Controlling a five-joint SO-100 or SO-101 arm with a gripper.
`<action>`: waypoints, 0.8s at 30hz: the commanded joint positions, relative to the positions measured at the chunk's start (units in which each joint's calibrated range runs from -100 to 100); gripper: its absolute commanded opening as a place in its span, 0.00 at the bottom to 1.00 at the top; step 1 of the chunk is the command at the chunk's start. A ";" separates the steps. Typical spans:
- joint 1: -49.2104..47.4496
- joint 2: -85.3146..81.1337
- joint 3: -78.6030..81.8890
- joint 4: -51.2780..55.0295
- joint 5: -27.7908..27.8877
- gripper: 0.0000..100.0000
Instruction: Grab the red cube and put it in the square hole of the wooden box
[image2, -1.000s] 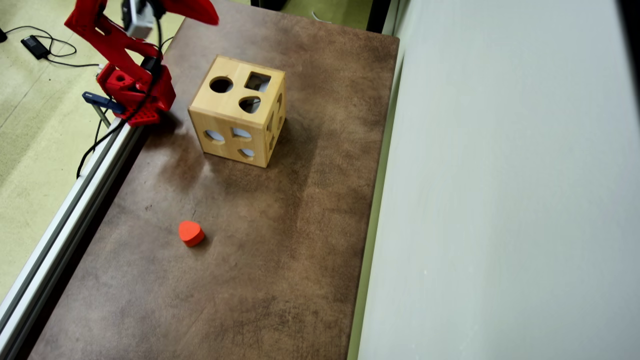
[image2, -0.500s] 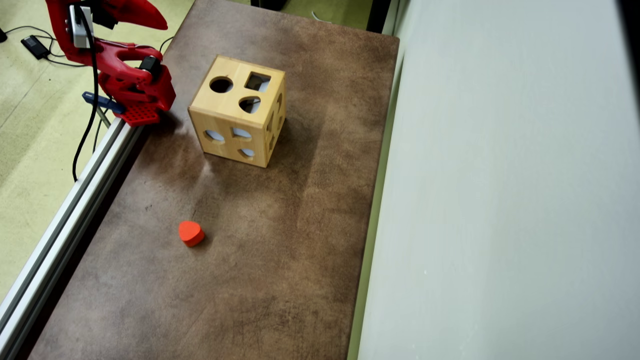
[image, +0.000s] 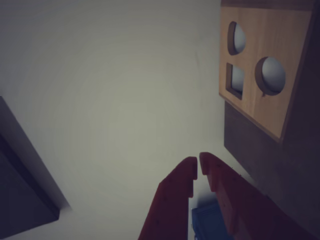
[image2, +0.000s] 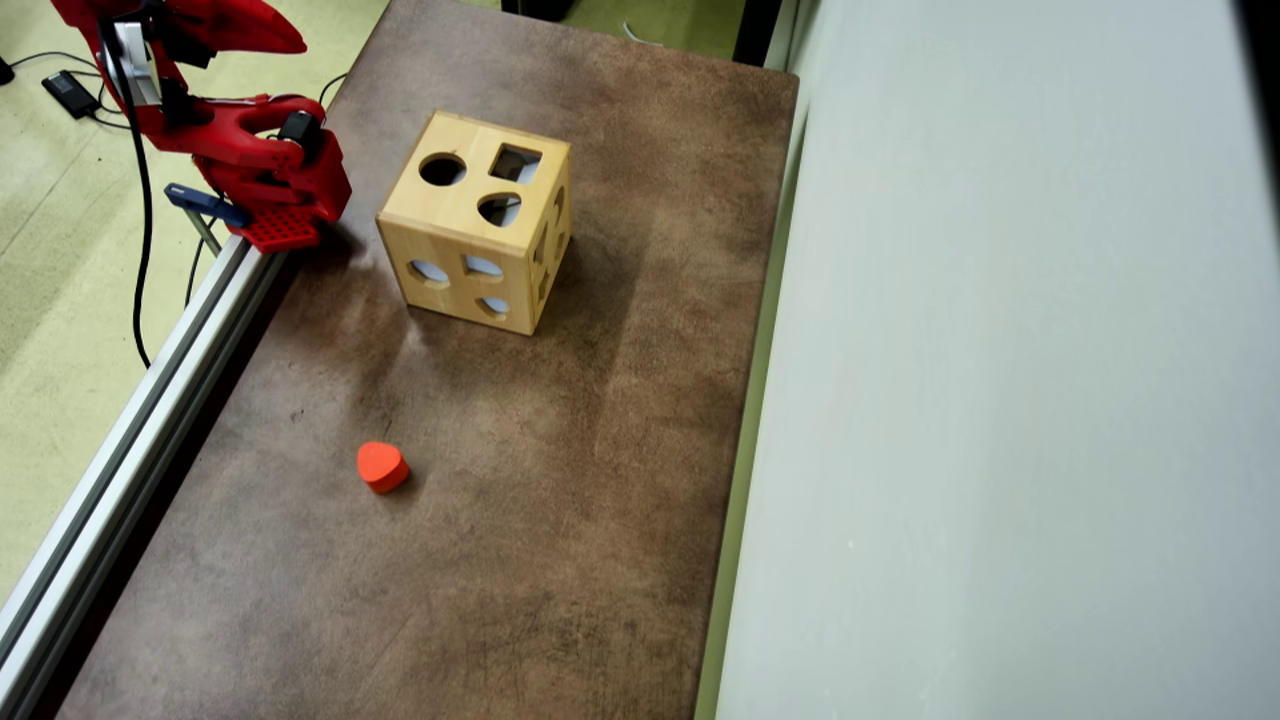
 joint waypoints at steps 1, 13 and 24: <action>0.11 -0.33 3.47 0.57 0.39 0.02; -0.12 -0.33 4.09 0.41 0.34 0.02; 0.18 -0.33 4.09 0.41 0.29 0.02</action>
